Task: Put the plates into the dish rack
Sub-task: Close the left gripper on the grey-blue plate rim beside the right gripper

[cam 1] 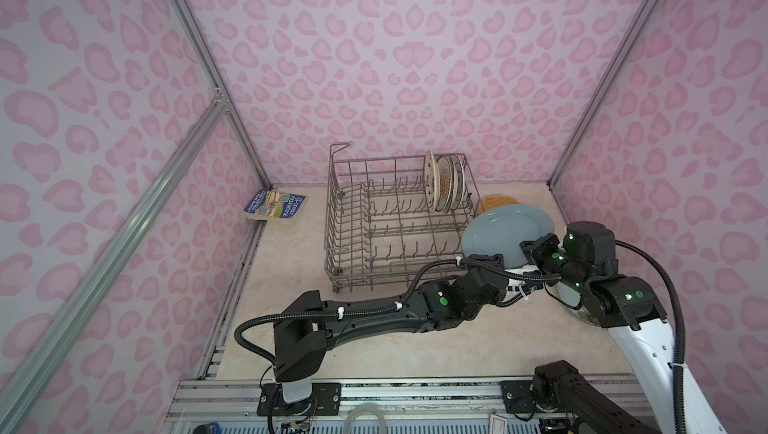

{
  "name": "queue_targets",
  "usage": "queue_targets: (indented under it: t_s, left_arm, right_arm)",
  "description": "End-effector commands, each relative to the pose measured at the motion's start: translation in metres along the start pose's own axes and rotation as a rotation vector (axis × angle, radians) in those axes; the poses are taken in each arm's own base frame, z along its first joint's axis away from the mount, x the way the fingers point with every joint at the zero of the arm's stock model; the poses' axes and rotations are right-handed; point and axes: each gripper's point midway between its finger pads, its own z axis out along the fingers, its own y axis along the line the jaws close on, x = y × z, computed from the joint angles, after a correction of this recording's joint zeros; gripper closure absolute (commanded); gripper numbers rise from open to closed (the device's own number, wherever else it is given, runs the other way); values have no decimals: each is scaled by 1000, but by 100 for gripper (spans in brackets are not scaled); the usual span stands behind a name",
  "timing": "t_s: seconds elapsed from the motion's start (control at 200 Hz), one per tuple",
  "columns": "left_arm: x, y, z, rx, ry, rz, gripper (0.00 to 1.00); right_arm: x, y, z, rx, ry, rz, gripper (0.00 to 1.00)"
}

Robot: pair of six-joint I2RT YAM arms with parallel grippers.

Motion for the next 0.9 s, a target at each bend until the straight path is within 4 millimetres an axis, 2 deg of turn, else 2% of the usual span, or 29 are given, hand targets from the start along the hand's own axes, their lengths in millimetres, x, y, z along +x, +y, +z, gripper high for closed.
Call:
queue_targets:
  t_s: [0.0,0.16,0.215,0.3,0.4,0.44,0.455,0.47,0.595,0.665,0.825,0.895]
  left_arm:
    - [-18,31,-10,-88,-54,-197,97]
    - [-24,39,-31,-91,-73,-242,97]
    - [-24,42,-39,-94,-78,-256,96]
    - [-28,46,-58,-86,-104,-275,96]
    - [-29,55,-81,-84,-132,-312,96]
    - [-32,62,-92,-87,-152,-332,96]
    - [-26,55,-92,-77,-140,-324,96]
    - [-25,57,-95,-77,-143,-330,96]
    - [-18,80,-120,-106,-151,-414,96]
    - [-14,89,-133,-113,-165,-475,96]
    - [2,115,-158,-166,-148,-656,96]
    - [6,131,-167,-192,-154,-753,96]
  right_arm:
    - [-8,41,-8,-168,-27,11,100]
    - [-9,55,-7,-191,-24,-5,100]
    - [-9,62,-7,-212,-21,-11,84]
    - [-8,72,-8,-252,-10,-6,66]
    - [-11,84,-18,-291,-39,-18,49]
    - [-17,89,-21,-300,-63,-22,44]
    - [-19,91,-22,-305,-71,-24,43]
    - [-20,94,-23,-309,-78,-25,41]
    - [-34,114,-25,-313,-122,-90,29]
    - [-39,118,-26,-293,-143,-150,21]
    - [-37,134,-45,-420,-183,-263,13]
    - [-32,130,-50,-448,-190,-318,10]
